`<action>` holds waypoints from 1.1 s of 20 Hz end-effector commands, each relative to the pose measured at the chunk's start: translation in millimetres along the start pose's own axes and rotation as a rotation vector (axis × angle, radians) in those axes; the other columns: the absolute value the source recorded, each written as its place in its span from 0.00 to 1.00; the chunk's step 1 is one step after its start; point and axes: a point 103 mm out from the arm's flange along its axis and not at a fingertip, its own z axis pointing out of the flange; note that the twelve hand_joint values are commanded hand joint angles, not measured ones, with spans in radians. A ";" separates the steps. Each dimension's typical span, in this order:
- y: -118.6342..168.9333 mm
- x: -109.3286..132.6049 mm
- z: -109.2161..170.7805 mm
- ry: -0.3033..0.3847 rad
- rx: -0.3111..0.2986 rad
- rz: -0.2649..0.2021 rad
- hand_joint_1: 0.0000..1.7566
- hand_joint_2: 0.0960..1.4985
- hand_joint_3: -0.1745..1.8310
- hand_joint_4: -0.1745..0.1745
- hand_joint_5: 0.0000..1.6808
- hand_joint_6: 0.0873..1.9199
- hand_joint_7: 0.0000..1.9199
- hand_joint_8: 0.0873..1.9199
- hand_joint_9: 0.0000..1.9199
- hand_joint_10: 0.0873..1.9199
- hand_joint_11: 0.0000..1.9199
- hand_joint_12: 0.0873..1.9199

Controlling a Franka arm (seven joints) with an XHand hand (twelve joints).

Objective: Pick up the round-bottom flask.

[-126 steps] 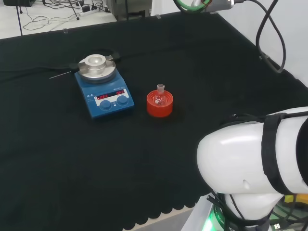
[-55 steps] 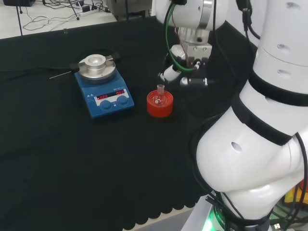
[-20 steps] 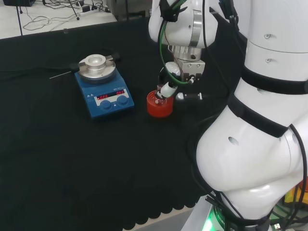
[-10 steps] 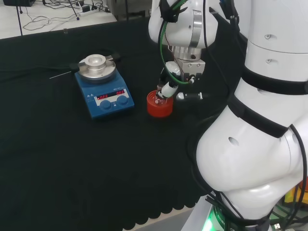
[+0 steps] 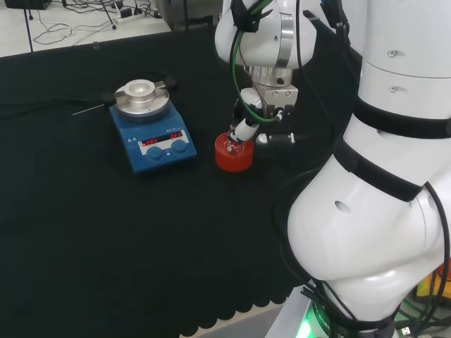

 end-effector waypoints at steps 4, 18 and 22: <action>0.5 2.6 -2.1 -0.069 0.006 0.023 0.62 0.47 0.36 0.59 0.66 0.40 0.10 0.30 0.23 0.32 0.04 0.73; -5.9 24.4 -84.9 -0.106 -0.037 0.017 0.64 0.44 0.42 0.62 0.68 0.44 0.12 0.30 0.26 0.29 0.07 0.72; -2.7 36.9 -115.1 -0.128 -0.057 0.011 0.64 0.44 0.42 0.64 0.68 0.45 0.12 0.30 0.27 0.29 0.07 0.72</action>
